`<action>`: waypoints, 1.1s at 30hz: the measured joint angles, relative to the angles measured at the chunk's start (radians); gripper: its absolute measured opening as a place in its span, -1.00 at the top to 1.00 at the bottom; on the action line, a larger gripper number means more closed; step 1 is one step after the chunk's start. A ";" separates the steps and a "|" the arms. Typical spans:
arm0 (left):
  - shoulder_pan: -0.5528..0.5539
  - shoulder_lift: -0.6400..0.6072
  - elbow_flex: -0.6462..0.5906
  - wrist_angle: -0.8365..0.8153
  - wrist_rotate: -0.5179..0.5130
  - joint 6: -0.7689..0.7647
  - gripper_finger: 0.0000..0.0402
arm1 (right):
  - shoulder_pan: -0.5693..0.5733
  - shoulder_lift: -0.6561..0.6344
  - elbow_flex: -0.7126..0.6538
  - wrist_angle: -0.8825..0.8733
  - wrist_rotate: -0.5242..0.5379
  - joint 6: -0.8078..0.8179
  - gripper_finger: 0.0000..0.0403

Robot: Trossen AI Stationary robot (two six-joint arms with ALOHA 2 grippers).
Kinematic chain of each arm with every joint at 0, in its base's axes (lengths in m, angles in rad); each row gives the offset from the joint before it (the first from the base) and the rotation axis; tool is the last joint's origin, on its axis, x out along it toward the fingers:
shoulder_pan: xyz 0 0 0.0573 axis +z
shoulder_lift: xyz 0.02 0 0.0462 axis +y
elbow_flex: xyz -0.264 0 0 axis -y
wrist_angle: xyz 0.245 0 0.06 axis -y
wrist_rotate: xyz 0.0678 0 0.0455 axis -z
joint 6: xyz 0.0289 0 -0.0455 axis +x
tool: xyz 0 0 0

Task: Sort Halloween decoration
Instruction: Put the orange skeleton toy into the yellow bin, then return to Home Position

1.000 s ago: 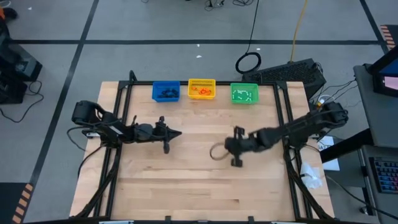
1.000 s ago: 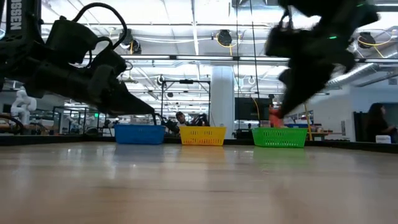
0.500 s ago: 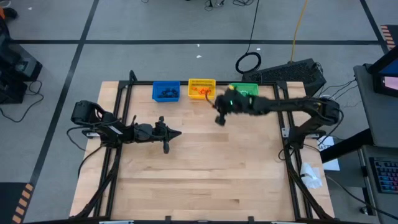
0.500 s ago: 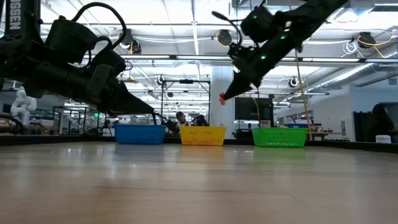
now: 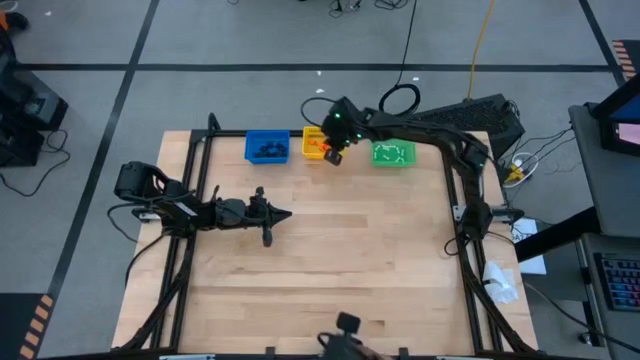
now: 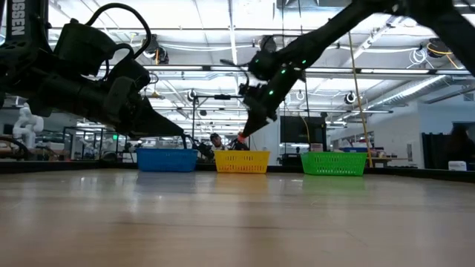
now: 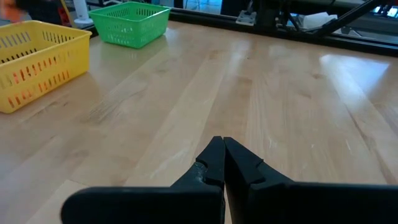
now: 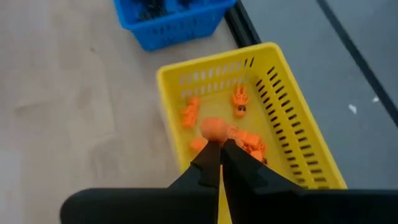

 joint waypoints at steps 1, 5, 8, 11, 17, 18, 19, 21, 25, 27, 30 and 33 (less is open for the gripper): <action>0.000 0.000 0.000 0.000 0.000 0.000 1.00 | -0.006 0.030 0.032 -0.014 -0.001 -0.004 1.00; 0.000 0.000 0.000 0.000 0.000 0.000 1.00 | -0.030 0.134 0.144 -0.067 -0.048 -0.029 1.00; 0.000 0.000 0.000 0.000 0.001 0.000 1.00 | -0.045 0.188 0.188 -0.078 -0.078 -0.036 1.00; 0.000 0.000 0.000 0.000 0.001 0.000 1.00 | -0.055 0.215 0.202 -0.078 -0.078 -0.041 0.99; 0.000 0.000 0.000 0.000 0.005 0.001 1.00 | -0.059 0.221 0.203 -0.075 -0.077 -0.057 0.75; 0.000 0.000 0.000 0.000 0.005 0.004 1.00 | -0.059 0.221 0.203 -0.075 -0.077 -0.056 0.69; 0.000 0.000 0.000 0.000 0.005 0.008 1.00 | -0.059 0.219 0.203 -0.077 -0.077 -0.056 0.63; 0.000 0.000 0.000 0.000 0.005 0.008 1.00 | -0.059 0.214 0.203 -0.081 -0.073 -0.055 0.51; 0.000 -0.001 0.000 0.000 0.005 0.009 1.00 | -0.059 0.193 0.203 -0.113 -0.072 -0.060 0.38; 0.000 -0.018 -0.002 -0.002 0.010 0.009 1.00 | -0.057 0.179 0.203 -0.115 -0.075 -0.070 0.40; 0.000 -0.058 -0.016 0.002 0.042 0.011 1.00 | -0.047 0.137 0.166 -0.085 -0.077 -0.078 0.60; -0.001 -0.106 -0.035 0.001 0.061 0.017 1.00 | -0.027 0.069 0.075 0.008 -0.080 -0.084 0.89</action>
